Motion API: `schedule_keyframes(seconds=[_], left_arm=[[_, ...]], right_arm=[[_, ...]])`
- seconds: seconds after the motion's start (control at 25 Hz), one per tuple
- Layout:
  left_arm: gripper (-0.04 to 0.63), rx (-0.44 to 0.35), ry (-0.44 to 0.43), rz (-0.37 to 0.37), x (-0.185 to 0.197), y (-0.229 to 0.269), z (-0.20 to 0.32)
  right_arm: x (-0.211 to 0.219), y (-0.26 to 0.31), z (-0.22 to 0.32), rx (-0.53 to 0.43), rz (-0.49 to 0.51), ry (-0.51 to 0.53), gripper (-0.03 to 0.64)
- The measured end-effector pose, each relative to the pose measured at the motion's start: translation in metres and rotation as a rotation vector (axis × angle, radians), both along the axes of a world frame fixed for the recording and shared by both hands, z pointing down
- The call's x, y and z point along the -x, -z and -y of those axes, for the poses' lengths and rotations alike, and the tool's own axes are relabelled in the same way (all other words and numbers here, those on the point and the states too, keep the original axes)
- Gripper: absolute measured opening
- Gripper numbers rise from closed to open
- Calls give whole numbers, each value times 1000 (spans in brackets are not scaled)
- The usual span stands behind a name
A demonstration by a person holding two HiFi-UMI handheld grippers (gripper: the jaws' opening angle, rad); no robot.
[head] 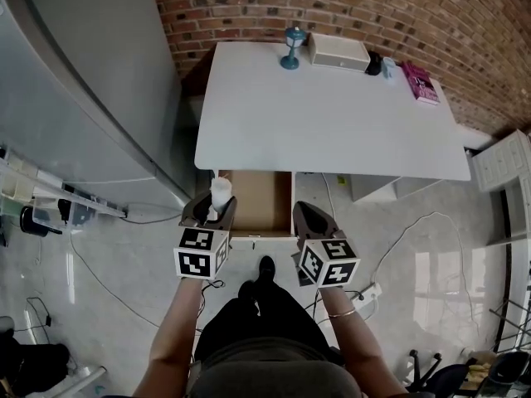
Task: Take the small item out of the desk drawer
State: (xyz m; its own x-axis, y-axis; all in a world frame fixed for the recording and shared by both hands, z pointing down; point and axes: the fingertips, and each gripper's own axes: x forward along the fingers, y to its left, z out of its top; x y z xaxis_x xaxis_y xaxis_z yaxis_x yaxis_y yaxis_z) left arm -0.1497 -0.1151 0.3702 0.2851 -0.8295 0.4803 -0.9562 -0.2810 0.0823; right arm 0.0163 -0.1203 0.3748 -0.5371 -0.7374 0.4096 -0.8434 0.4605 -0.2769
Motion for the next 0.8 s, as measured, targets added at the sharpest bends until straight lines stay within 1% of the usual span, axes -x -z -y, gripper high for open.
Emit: schedule_keyframes(seconds=[0.28,0.4,0.8], left_arm=[[184,-19,14,-6,5,9,-7],[184,-29,18,-21,7,14,-7],[184,-34,24,-50,10,15,-11]], right_arm=[[1,14,-1,-36,-2,-2,3],[1,17,-2,-46,-2,-7,3],[-1,16,-4,-42,-22,-11,2]])
